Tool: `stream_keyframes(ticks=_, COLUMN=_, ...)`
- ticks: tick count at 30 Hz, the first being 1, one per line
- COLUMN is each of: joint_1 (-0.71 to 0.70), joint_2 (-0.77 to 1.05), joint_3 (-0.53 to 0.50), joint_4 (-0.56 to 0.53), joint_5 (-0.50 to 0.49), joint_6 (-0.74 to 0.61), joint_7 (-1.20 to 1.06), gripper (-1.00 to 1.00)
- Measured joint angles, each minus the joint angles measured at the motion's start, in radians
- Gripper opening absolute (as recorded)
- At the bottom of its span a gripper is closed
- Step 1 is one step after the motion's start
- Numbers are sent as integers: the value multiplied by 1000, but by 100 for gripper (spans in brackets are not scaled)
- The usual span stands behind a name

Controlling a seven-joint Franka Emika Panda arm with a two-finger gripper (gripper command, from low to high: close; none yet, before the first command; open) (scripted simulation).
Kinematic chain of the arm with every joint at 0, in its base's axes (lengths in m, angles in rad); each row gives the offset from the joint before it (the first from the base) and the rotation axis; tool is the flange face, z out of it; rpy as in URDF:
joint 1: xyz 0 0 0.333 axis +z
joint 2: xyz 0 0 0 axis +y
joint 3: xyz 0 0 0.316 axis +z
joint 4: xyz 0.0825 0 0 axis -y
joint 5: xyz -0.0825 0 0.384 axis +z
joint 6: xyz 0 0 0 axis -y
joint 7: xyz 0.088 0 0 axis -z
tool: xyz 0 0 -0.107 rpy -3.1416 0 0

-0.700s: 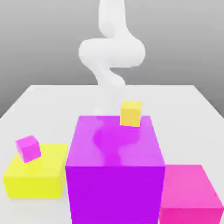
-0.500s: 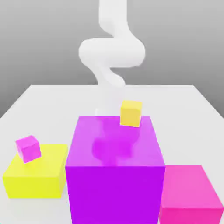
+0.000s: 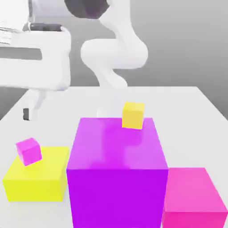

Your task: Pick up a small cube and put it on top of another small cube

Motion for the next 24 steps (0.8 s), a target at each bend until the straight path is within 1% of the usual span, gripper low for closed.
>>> stream_keyframes(ticks=12, joint_1=-146, joint_2=442, joint_3=-8, joint_4=110, joint_5=103, joint_6=62, joint_7=-127, gripper=0)
stream_keyframes(ticks=16, joint_1=-182, joint_2=587, joint_3=14, joint_4=147, joint_5=133, joint_6=139, joint_7=-154, gripper=0)
stream_keyframes(ticks=17, joint_1=-188, joint_2=617, joint_3=21, joint_4=155, joint_5=139, joint_6=161, joint_7=-159, gripper=-100)
stream_keyframes(ticks=24, joint_1=-188, joint_2=622, joint_3=21, joint_4=156, joint_5=143, joint_6=163, joint_7=-162, gripper=-100)
